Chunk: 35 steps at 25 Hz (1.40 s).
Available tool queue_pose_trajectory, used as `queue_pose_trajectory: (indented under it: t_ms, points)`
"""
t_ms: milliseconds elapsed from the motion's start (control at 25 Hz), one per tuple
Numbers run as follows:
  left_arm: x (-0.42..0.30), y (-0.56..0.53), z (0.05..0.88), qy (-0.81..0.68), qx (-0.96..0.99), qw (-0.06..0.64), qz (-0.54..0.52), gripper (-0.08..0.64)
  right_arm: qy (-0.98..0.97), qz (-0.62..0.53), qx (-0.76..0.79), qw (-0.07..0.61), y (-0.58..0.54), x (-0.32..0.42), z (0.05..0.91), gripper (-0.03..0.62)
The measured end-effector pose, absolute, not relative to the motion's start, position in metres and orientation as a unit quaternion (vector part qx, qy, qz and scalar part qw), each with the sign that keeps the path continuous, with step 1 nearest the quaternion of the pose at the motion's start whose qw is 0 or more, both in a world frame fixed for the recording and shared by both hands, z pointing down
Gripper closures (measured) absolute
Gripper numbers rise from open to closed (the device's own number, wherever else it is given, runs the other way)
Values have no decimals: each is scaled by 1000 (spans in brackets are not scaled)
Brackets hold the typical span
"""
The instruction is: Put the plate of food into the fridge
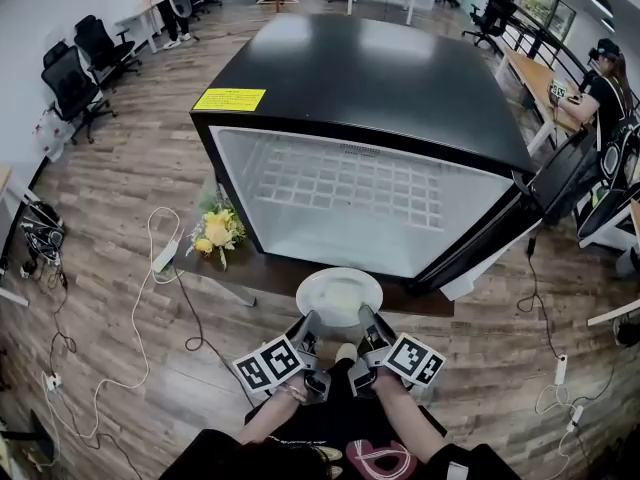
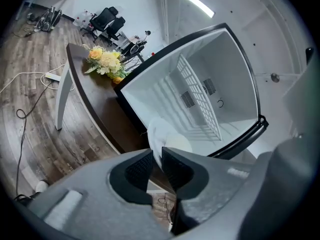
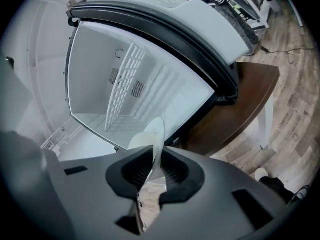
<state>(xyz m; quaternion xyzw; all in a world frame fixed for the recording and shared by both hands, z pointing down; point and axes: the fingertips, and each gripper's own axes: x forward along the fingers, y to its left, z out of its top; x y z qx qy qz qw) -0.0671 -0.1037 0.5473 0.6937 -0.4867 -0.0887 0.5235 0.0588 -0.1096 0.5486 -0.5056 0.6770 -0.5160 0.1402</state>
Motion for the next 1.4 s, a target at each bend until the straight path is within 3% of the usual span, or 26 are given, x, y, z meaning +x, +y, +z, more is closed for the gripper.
queue_pose_trajectory:
  t_ms: [840, 1400]
  points:
    - [-59, -166, 558, -555, 650, 505, -121, 497, 719, -509, -465, 81, -188, 65, 559, 531]
    - [-64, -205, 559, -539, 671, 499, -103, 495, 703, -512, -486, 83, -220, 60, 562, 528]
